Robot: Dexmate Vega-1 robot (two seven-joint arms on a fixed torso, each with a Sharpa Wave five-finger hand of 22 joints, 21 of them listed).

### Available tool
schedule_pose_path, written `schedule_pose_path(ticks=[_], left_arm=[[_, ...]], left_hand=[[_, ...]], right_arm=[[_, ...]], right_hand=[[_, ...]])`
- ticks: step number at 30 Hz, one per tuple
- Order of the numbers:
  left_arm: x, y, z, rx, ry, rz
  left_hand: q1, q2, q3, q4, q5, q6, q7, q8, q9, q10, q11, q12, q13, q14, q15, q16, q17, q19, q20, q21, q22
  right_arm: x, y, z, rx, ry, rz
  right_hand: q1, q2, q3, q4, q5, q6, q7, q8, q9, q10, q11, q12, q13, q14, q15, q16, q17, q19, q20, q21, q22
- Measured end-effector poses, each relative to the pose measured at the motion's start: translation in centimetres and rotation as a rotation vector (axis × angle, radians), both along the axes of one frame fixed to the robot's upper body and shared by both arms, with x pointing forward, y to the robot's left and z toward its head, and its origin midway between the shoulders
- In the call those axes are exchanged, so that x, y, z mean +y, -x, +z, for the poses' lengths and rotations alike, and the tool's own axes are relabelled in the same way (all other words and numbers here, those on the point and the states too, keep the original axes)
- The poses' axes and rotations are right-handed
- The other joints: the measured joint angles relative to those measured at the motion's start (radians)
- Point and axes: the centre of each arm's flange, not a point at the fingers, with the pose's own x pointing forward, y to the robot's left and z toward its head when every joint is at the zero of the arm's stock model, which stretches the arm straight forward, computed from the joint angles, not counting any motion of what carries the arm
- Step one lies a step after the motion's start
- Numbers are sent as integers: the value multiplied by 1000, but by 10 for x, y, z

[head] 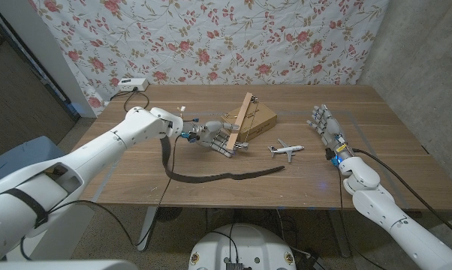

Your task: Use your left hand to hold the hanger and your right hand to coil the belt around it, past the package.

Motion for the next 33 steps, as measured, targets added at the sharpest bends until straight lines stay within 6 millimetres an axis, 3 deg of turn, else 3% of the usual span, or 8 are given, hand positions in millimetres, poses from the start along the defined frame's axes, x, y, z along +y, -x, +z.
schedule_pose_path(ticks=[5,12,17,27,32,33], left_arm=[[1,5,-1,20,-46,-27],[3,10,-1,10,-70,-29],[4,8,-3,-27,-29,-4],[-7,-8,-6,-68,74,0],[-16,-15,-8,-59,100,-33],[-21,-25,-10,-37,116,-27]], left_hand=[[9,19,4,-4,0,31,7,2,-1,40,-9,0,-4,38,-18,-1,-5,24,-10,-4,0],[55,65,40,-32,0,-23,2,-35,-11,-37,-18,-57,-4,-52,-9,-59,-5,-1,1,-33,0],[70,69,45,-36,-5,-52,-4,-39,-12,-76,-22,-80,-4,-97,-1,-79,-2,-14,3,-43,0],[72,66,49,-40,-9,-73,-4,-45,-11,-90,-30,-92,-4,-114,-2,-85,-2,-17,2,-51,0],[80,74,55,-40,-9,-69,-7,-42,-12,-58,-37,-85,-4,-88,-16,-78,-2,-17,-2,-51,0],[87,82,59,-42,-9,-59,-6,-38,-12,-49,-38,-85,-4,-79,-22,-74,-2,-17,-2,-51,3]], right_arm=[[5,1,3,-7,6,3],[11,3,6,-14,11,0],[14,7,4,-10,13,-7],[12,12,3,2,17,-31],[11,11,3,6,18,-39],[10,10,3,8,19,-44]], right_hand=[[0,0,0,0,0,0,0,0,0,0,0,0,0,4,4,0,0,3,-3,-4,0],[0,0,4,-4,0,0,0,0,0,4,-4,0,0,7,7,1,0,10,3,-4,0],[0,0,4,-4,0,0,0,0,0,9,-2,0,0,11,11,4,0,13,6,-4,0],[0,0,4,-4,0,-4,-4,0,0,9,-2,0,0,13,13,4,0,16,9,-4,0],[-3,-3,4,-4,0,-4,-4,0,0,9,-2,0,0,13,13,4,0,16,9,-4,0],[-3,-3,4,-4,0,-4,-4,0,0,9,-2,0,0,13,13,4,0,16,9,-4,0]])
